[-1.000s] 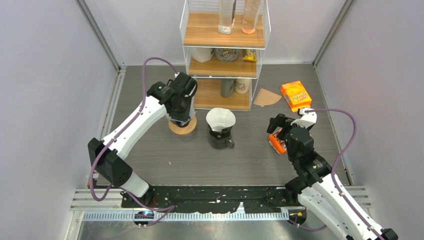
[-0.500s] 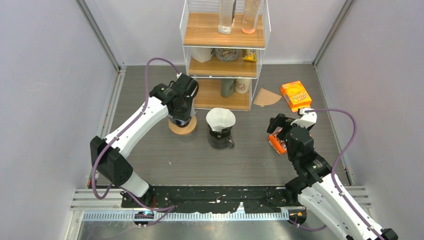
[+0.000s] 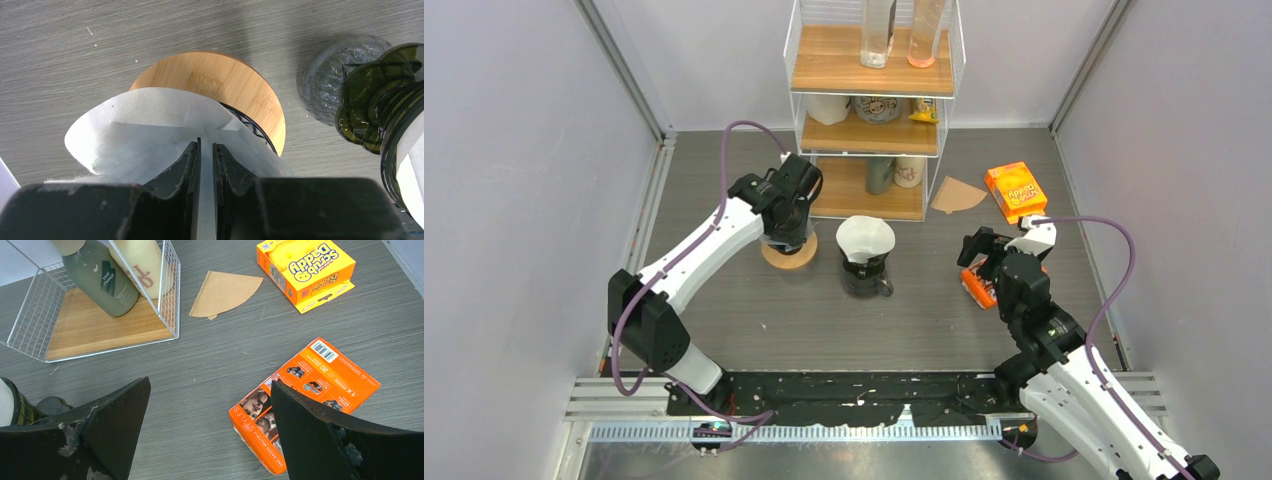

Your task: Place the coffee filter in the dripper

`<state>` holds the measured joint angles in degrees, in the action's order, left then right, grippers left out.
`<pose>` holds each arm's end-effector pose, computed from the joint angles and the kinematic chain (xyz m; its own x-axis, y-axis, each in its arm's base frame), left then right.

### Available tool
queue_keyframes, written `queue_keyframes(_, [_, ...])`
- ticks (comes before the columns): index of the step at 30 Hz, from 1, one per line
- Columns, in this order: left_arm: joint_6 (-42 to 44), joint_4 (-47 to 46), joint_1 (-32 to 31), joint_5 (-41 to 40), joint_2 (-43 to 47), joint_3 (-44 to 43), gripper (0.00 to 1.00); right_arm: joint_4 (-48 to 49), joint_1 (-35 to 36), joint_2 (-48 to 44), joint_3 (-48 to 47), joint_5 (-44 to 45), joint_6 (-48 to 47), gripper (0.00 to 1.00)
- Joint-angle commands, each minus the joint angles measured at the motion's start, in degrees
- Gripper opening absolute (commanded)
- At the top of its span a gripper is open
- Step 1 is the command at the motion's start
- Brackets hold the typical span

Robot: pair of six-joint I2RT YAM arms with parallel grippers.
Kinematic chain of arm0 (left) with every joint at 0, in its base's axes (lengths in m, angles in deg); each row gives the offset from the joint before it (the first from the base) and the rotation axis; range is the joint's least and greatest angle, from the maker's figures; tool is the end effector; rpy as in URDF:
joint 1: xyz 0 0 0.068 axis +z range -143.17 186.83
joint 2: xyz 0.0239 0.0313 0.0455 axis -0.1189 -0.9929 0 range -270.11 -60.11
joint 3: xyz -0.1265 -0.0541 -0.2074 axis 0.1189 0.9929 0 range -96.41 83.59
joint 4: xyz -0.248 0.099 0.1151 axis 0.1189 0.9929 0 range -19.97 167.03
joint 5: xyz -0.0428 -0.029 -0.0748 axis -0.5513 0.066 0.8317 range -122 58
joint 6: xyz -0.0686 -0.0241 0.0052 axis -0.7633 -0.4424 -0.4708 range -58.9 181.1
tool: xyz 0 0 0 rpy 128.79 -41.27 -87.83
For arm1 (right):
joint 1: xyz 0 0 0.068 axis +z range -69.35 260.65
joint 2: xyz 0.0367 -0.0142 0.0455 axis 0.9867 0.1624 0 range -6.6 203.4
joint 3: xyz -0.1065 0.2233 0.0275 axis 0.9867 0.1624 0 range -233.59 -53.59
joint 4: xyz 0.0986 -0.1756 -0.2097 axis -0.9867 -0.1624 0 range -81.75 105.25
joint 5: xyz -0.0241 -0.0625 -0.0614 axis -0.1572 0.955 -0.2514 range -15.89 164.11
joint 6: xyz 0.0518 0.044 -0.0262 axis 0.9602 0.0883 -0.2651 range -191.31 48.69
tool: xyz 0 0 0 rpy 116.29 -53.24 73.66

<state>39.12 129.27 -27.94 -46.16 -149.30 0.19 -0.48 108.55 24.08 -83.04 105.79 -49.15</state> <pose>0.2987 -0.1892 0.2642 -0.8658 0.1593 -0.4743 0.1555 0.9867 0.0475 0.2019 0.0708 0.2530 -0.2215 0.2458 -0.9437 0.1397 0.9657 0.2188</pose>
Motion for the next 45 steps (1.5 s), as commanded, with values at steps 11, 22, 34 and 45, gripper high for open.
queue_keyframes(11, [-0.1, -1.7, -0.1, -0.7, 0.2, 0.2, 0.27, 1.3, -0.1, 0.2, -1.7, 1.4, -0.4, 0.96])
queue_keyframes(22, [-0.4, -1.1, 0.7, 1.4, -1.9, 0.4, 0.25, 1.3, -0.1, 0.1, -1.8, 1.3, -0.4, 0.96])
queue_keyframes(34, [0.0, -0.8, 0.8, 1.8, -3.7, 0.6, 0.22, 1.3, -0.1, 0.7, -1.7, 1.5, -0.4, 0.96])
queue_keyframes(45, [0.0, -0.6, 0.9, 1.8, -4.1, 0.9, 0.23, 1.2, -0.1, 0.8, -1.8, 1.5, -0.4, 0.96])
